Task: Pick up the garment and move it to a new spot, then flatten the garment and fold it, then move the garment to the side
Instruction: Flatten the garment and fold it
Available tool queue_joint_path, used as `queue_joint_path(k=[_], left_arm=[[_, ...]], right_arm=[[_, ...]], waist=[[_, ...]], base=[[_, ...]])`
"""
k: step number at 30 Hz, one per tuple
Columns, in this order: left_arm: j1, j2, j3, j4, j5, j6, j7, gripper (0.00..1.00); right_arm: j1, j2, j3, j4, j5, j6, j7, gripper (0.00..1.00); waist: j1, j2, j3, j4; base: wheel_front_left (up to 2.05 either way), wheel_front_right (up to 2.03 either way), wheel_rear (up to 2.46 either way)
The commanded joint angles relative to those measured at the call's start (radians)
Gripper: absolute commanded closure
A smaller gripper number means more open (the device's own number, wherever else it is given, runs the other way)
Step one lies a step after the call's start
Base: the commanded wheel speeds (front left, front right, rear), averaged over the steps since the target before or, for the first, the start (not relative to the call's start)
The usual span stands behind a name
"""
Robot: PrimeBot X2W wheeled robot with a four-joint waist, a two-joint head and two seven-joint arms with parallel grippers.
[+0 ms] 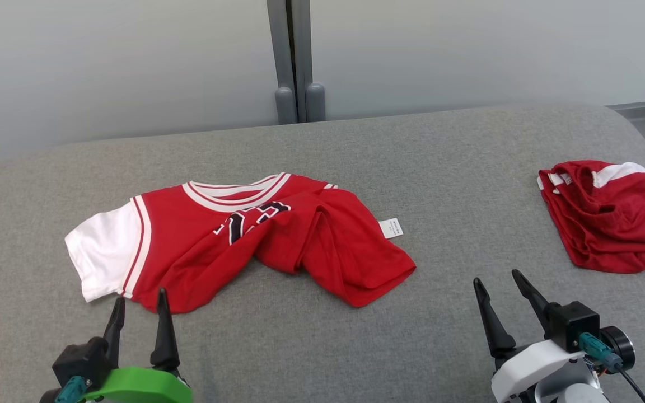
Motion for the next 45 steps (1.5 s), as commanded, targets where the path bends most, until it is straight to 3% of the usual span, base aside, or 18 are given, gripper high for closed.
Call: queue_joint_path(k=[1, 8, 16, 23, 33, 43, 44, 45], left_arm=[[0.023, -0.010, -0.003, -0.002, 0.003, -0.005, -0.003, 0.00], [0.032, -0.035, -0.016, -0.003, 0.018, -0.015, -0.003, 0.00], [0.003, -0.045, -0.032, -0.015, 0.019, -0.025, -0.003, 0.00], [-0.027, -0.048, -0.076, -0.019, 0.008, -0.033, -0.003, 0.00], [-0.072, -0.048, -0.155, -0.046, -0.040, -0.006, -0.002, 0.00], [-0.087, -0.048, -0.188, -0.052, -0.074, 0.018, -0.002, 0.00], [-0.088, -0.048, -0.188, -0.053, -0.075, 0.022, -0.002, 0.00], [-0.088, -0.048, -0.188, -0.054, -0.075, 0.023, -0.002, 0.00]], right_arm=[[0.015, -0.004, 0.002, 0.003, -0.003, -0.002, -0.005, 0.00], [-0.001, -0.003, 0.019, 0.013, -0.016, -0.002, -0.005, 0.00], [-0.093, -0.004, 0.128, 0.046, -0.025, -0.002, -0.005, 0.00], [-0.233, -0.004, 0.244, 0.186, 0.004, -0.002, -0.005, 0.00], [-0.417, -0.005, 0.287, 0.453, 0.032, -0.002, -0.005, 0.00], [-0.513, -0.005, 0.299, 0.557, 0.035, -0.002, -0.005, 0.00], [-0.521, -0.005, 0.302, 0.557, 0.039, -0.002, -0.005, 0.41], [-0.526, -0.005, 0.304, 0.556, 0.040, -0.002, -0.005, 0.56]], waist=[[0.0000, 0.0000, -0.002, 0.003], [0.0000, 0.0000, 0.001, 0.028], [0.0000, 0.0000, 0.022, 0.113], [0.0000, 0.0000, 0.070, 0.234], [0.0000, 0.0000, 0.168, 0.394], [0.0000, 0.0000, 0.223, 0.447], [0.0000, 0.0000, 0.225, 0.445], [0.0000, 0.0000, 0.226, 0.443]], base=[[0.00, 0.00, 0.00], [0.00, 0.00, 0.00], [0.00, 0.00, 0.00], [0.00, 0.00, 0.00], [0.00, 0.00, 0.00], [0.00, 0.00, 0.00], [0.00, 0.00, 0.00], [0.00, 0.00, 0.00]])
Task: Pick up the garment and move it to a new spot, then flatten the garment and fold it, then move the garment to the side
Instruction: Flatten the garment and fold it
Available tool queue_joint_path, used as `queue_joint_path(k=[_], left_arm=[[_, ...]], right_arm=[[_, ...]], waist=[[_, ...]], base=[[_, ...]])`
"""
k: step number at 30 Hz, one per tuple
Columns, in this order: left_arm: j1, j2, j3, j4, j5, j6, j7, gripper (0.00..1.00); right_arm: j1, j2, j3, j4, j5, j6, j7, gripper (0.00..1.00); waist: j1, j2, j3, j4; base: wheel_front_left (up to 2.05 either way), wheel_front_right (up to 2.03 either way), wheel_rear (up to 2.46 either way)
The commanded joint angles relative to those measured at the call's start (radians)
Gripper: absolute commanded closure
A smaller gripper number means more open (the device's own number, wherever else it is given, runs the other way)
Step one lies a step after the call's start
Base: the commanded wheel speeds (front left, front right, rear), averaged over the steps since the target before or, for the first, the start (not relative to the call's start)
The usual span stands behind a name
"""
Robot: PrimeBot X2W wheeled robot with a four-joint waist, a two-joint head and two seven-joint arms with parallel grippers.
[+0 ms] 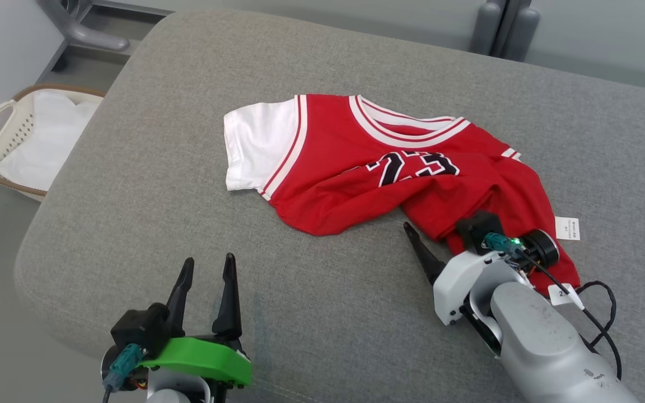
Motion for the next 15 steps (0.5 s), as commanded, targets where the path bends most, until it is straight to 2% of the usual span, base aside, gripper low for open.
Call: queue_joint_path(k=[1, 2, 8, 15], left_arm=[[-0.017, 0.001, 0.000, -0.003, -0.006, 0.006, 0.000, 0.00], [-0.018, 0.001, 0.000, -0.003, -0.006, 0.008, 0.000, 0.00], [-0.015, 0.001, 0.007, 0.003, 0.006, 0.006, 0.000, 0.00], [0.006, 0.001, 0.030, 0.015, 0.032, -0.002, 0.000, 0.00]], right_arm=[[-0.017, -0.007, 0.005, 0.000, 0.008, -0.002, -0.005, 0.82], [-0.022, -0.007, 0.008, -0.008, 0.014, -0.002, -0.005, 1.00], [-0.002, -0.007, -0.001, -0.093, 0.041, -0.002, -0.005, 1.00], [0.104, -0.005, 0.016, -0.285, 0.073, -0.002, -0.004, 1.00]], waist=[[0.0000, 0.0000, 0.023, 0.012], [0.0000, 0.0000, 0.023, 0.005], [0.0000, 0.0000, 0.005, -0.054], [0.0000, 0.0000, -0.049, -0.162]], base=[[0.00, 0.00, 0.00], [0.00, 0.00, 0.00], [0.00, 0.00, 0.00], [0.00, 0.00, 0.00]])
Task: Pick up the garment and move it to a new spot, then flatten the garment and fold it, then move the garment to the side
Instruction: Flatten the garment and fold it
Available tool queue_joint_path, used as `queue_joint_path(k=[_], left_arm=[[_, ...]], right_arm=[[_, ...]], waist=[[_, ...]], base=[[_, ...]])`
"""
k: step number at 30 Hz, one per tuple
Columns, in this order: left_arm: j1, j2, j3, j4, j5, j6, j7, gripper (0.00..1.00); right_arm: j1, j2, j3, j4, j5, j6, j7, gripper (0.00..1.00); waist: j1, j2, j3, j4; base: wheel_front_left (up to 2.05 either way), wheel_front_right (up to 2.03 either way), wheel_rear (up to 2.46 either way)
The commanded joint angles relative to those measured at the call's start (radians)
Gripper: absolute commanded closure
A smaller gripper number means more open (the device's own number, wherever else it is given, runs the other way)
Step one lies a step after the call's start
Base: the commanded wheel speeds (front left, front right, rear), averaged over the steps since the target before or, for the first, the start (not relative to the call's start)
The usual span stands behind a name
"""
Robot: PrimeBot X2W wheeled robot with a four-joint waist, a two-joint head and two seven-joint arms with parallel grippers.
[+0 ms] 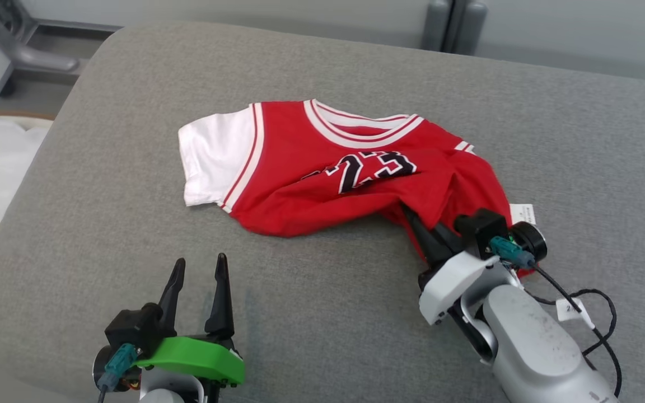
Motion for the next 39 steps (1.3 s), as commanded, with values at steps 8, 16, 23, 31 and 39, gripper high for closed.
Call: queue_joint_path(k=[8, 16, 23, 31, 39], left_arm=[[0.040, 0.002, 0.033, 0.011, 0.040, -0.012, 0.000, 0.00], [0.064, 0.002, 0.057, 0.004, 0.054, -0.017, 0.000, 0.00], [0.062, 0.002, 0.058, 0.001, 0.060, -0.022, 0.000, 0.00], [0.037, 0.002, 0.042, 0.013, 0.066, -0.030, 0.000, 0.00], [0.020, 0.002, 0.031, 0.024, 0.072, -0.034, 0.000, 0.00]], right_arm=[[0.173, -0.004, 0.070, -0.269, 0.040, -0.002, 0.032, 1.00], [0.377, -0.009, 0.018, -0.639, 0.024, -0.002, 0.200, 1.00], [0.527, -0.010, -0.141, -0.786, -0.018, -0.002, 0.312, 1.00], [0.470, -0.012, -0.322, -0.549, -0.057, -0.002, 0.262, 1.00], [0.310, -0.038, -0.388, -0.251, -0.066, -0.002, 0.182, 1.00]], waist=[[-0.0001, 0.0000, -0.117, -0.191], [-0.0001, 0.0000, -0.154, -0.279], [-0.0001, 0.0000, -0.146, -0.310], [-0.0001, 0.0000, -0.121, -0.309], [-0.0001, 0.0000, -0.107, -0.295]], base=[[0.00, 0.00, 0.00], [0.00, 0.00, 0.00], [0.00, 0.00, 0.00], [0.00, 0.00, 0.00], [0.00, 0.00, 0.00]])
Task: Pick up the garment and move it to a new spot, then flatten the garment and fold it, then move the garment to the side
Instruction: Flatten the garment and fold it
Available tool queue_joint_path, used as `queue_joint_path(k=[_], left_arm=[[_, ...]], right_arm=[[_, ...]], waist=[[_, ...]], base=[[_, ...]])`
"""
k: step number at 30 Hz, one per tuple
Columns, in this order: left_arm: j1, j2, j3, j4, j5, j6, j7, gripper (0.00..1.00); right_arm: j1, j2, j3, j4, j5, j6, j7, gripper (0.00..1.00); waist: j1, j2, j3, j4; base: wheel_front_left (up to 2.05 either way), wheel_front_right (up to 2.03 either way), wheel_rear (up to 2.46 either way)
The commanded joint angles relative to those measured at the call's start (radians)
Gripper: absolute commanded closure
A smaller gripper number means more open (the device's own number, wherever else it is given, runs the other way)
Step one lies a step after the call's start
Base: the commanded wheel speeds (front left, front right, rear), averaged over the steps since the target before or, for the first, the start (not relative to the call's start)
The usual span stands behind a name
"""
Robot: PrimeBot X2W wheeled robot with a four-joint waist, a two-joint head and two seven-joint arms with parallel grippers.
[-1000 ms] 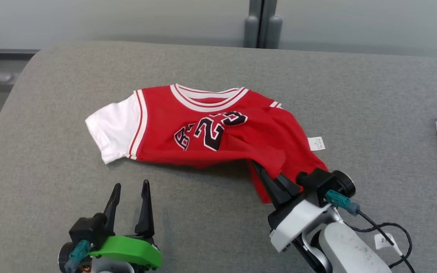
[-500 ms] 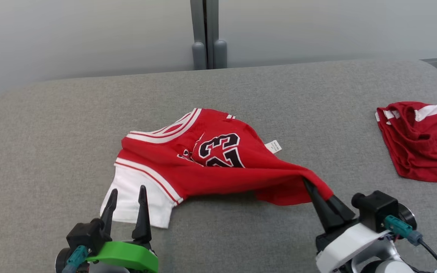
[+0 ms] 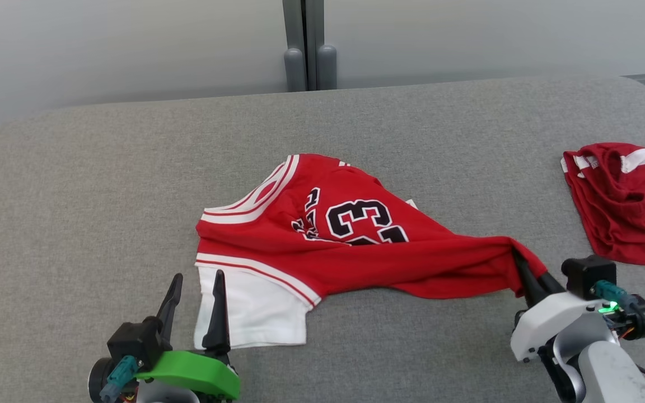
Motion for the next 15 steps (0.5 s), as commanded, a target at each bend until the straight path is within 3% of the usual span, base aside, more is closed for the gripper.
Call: queue_joint_path(k=[1, 2, 3, 4, 9, 15], left_arm=[[-0.017, 0.003, -0.001, 0.001, 0.009, -0.004, 0.000, 0.00], [-0.019, 0.003, -0.002, 0.002, 0.010, -0.004, 0.000, 0.00], [-0.020, 0.003, -0.002, 0.003, 0.011, -0.004, 0.000, 0.00], [-0.021, 0.003, -0.002, 0.004, 0.012, -0.004, 0.000, 0.00], [-0.019, 0.003, -0.002, 0.006, 0.007, -0.003, 0.000, 0.00], [-0.014, 0.003, -0.008, 0.007, -0.006, -0.001, 0.000, 0.00]], right_arm=[[-0.028, -0.017, -0.015, 0.030, -0.010, -0.002, -0.017, 0.94], [-0.046, -0.020, -0.021, 0.059, -0.014, -0.002, -0.030, 0.66], [-0.060, -0.024, -0.025, 0.082, -0.019, -0.002, -0.040, 0.27], [-0.075, -0.031, -0.030, 0.108, -0.023, -0.002, -0.051, 0.00], [-0.102, -0.041, -0.037, 0.178, -0.027, -0.002, -0.099, 0.00], [-0.046, -0.044, -0.060, 0.166, -0.039, -0.002, -0.141, 0.00]], waist=[[0.0000, -0.0001, 0.003, 0.002], [0.0000, -0.0001, 0.004, 0.002], [0.0000, -0.0001, 0.005, 0.002], [0.0000, -0.0001, 0.006, 0.002], [0.0000, -0.0001, 0.003, -0.005], [0.0000, -0.0001, -0.002, -0.023]], base=[[0.00, 0.00, 0.00], [0.00, 0.00, 0.00], [0.00, 0.00, 0.00], [0.00, 0.00, 0.00], [0.00, 0.00, 0.00], [0.00, 0.00, 0.00]])
